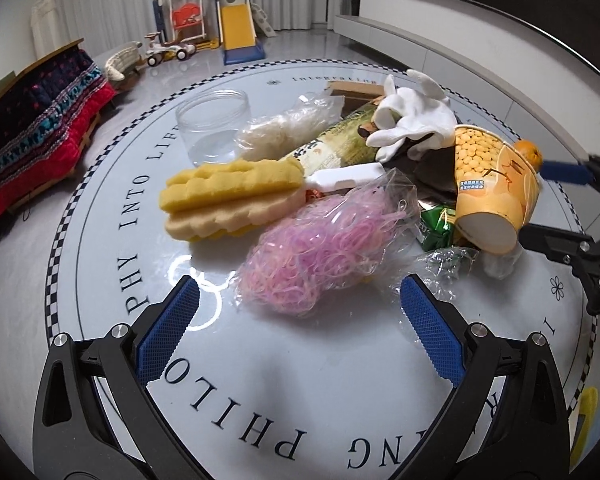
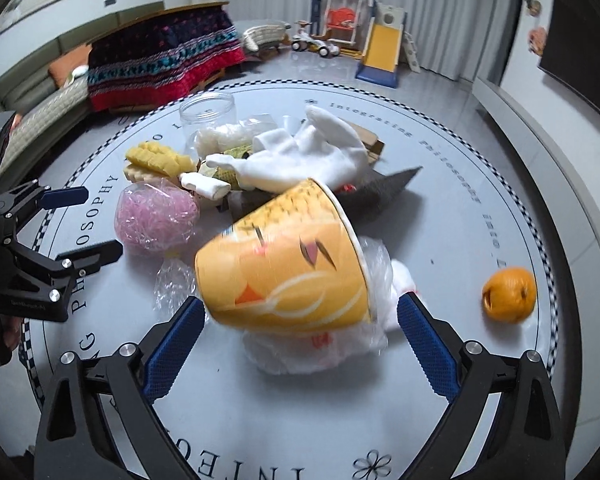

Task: Collect trash
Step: 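Grasp the pink rubber-band bag with the left gripper while the right grasps the corn-print cup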

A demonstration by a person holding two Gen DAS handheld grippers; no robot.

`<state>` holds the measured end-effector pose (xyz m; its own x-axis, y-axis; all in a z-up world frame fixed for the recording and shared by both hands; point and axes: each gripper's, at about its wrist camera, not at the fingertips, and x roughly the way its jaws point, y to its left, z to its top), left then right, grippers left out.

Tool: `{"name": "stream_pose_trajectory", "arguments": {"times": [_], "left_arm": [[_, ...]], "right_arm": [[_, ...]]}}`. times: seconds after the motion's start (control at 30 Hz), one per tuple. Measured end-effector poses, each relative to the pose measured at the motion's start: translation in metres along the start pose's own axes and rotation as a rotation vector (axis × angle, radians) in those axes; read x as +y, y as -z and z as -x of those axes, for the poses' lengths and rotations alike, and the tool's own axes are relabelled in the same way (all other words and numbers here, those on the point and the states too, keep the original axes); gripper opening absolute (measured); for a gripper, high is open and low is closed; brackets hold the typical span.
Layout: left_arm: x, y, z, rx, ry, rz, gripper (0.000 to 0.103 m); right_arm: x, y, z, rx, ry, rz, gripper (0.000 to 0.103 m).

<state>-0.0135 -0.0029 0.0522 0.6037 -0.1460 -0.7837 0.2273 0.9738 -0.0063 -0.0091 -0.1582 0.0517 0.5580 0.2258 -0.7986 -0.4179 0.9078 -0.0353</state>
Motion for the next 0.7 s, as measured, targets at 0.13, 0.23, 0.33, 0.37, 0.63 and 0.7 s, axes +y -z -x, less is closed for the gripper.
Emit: {"name": "stream_pose_trajectory", "arguments": {"times": [0.13, 0.23, 0.33, 0.37, 0.63, 0.7], "left_arm": [[0.001, -0.007, -0.013, 0.03, 0.037, 0.019, 0.097], [-0.001, -0.011, -0.023, 0.053, 0.072, 0.027, 0.097], [-0.004, -0.014, -0.031, 0.066, 0.075, 0.018, 0.097], [-0.005, -0.015, -0.032, 0.063, 0.079, 0.018, 0.097], [-0.011, -0.025, -0.037, 0.043, 0.104, -0.014, 0.071], [-0.009, -0.026, -0.036, 0.038, 0.124, -0.003, 0.063]], "right_arm": [[0.011, -0.02, -0.009, 0.018, -0.06, 0.099, 0.097], [0.017, -0.03, -0.012, 0.036, -0.075, 0.148, 0.096], [0.019, -0.03, -0.016, 0.072, -0.106, 0.119, 0.091], [0.017, -0.028, -0.016, 0.074, -0.113, 0.097, 0.091], [-0.003, -0.008, -0.008, 0.109, -0.178, -0.023, 0.091], [-0.002, -0.004, -0.004, 0.11, -0.186, -0.018, 0.091]]}}
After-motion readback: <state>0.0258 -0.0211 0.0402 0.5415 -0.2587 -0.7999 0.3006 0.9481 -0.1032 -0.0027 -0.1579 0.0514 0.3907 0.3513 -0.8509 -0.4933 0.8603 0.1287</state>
